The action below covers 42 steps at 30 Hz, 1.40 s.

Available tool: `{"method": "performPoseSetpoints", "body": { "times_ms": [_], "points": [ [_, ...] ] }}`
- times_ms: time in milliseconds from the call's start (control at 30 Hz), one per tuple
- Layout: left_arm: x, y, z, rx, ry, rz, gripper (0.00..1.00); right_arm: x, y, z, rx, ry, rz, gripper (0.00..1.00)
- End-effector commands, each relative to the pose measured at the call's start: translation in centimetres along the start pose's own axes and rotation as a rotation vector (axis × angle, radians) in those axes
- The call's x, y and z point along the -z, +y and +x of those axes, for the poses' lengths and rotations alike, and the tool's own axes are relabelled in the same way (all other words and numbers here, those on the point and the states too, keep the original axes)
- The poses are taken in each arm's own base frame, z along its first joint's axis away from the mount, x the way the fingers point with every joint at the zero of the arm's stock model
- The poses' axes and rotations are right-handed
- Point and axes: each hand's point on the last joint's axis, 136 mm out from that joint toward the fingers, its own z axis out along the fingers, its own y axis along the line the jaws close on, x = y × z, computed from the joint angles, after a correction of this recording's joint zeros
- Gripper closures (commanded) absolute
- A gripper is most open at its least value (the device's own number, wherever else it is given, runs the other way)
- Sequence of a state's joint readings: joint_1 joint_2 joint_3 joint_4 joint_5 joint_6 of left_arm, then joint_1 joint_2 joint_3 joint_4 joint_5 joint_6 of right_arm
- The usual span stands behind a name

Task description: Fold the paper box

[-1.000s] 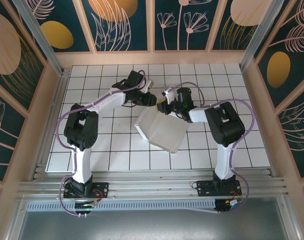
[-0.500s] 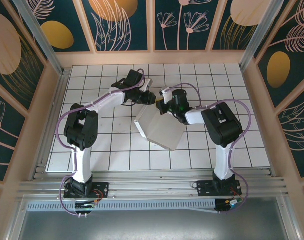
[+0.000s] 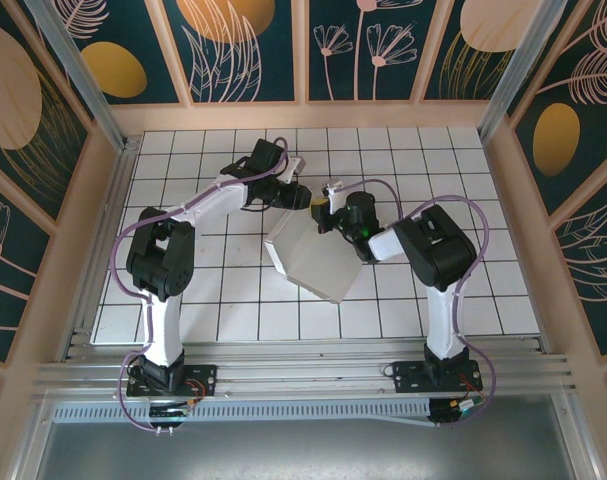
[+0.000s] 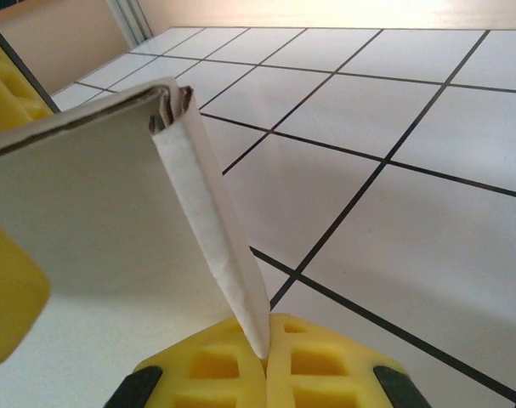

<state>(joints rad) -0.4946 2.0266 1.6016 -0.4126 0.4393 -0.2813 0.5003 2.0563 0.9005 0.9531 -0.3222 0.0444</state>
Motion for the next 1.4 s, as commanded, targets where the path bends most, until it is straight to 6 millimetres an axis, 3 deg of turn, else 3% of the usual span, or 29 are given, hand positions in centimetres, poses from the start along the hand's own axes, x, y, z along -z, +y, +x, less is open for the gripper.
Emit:
{"method": "performPoseSetpoints", "body": {
  "times_ms": [0, 67, 333, 500, 567, 667, 833, 933, 1033, 1167, 1367],
  "points": [
    [-1.8, -1.6, 2.3, 0.013, 0.080, 0.092, 0.65, -1.0, 2.6, 2.2, -0.034, 0.052, -0.085, 0.96],
    [-1.7, -1.7, 2.2, 0.010, 0.077, 0.093, 0.65, -1.4, 3.2, 2.6, -0.026, 0.082, -0.086, 0.95],
    [-1.7, -1.9, 2.3, -0.003, 0.084, 0.109, 0.64, -1.7, -0.8, 3.3, 0.030, 0.203, 0.132, 1.00],
    [-2.1, -1.6, 2.7, -0.002, 0.096, 0.103, 0.64, -2.0, 0.0, 4.4, 0.033, 0.216, 0.079, 1.00],
    [-2.0, -1.5, 2.7, -0.002, 0.095, 0.095, 0.64, -1.8, 0.7, 4.6, 0.034, 0.206, 0.037, 0.92],
    [-2.0, -1.4, 2.5, 0.000, 0.092, 0.090, 0.64, -1.2, 2.0, 4.0, 0.029, 0.184, -0.035, 0.89],
    [-1.8, -1.5, 2.4, -0.001, 0.091, 0.087, 0.64, -0.7, -0.3, 4.3, -0.036, 0.279, -0.035, 0.88],
    [-1.7, -1.5, 2.2, -0.003, 0.087, 0.085, 0.64, -0.6, -1.0, 4.8, -0.008, 0.319, -0.010, 0.93],
    [-1.9, -1.5, 2.3, 0.001, 0.090, 0.086, 0.64, -0.9, -1.5, 5.4, 0.015, 0.349, 0.012, 0.94],
    [-1.8, -1.5, 2.3, 0.002, 0.090, 0.085, 0.64, -1.1, -2.0, 6.5, 0.030, 0.397, 0.030, 0.87],
    [-1.9, -1.5, 2.2, 0.000, 0.091, 0.087, 0.64, -0.3, -2.0, 6.6, 0.081, 0.419, 0.031, 0.94]
  ]
}}
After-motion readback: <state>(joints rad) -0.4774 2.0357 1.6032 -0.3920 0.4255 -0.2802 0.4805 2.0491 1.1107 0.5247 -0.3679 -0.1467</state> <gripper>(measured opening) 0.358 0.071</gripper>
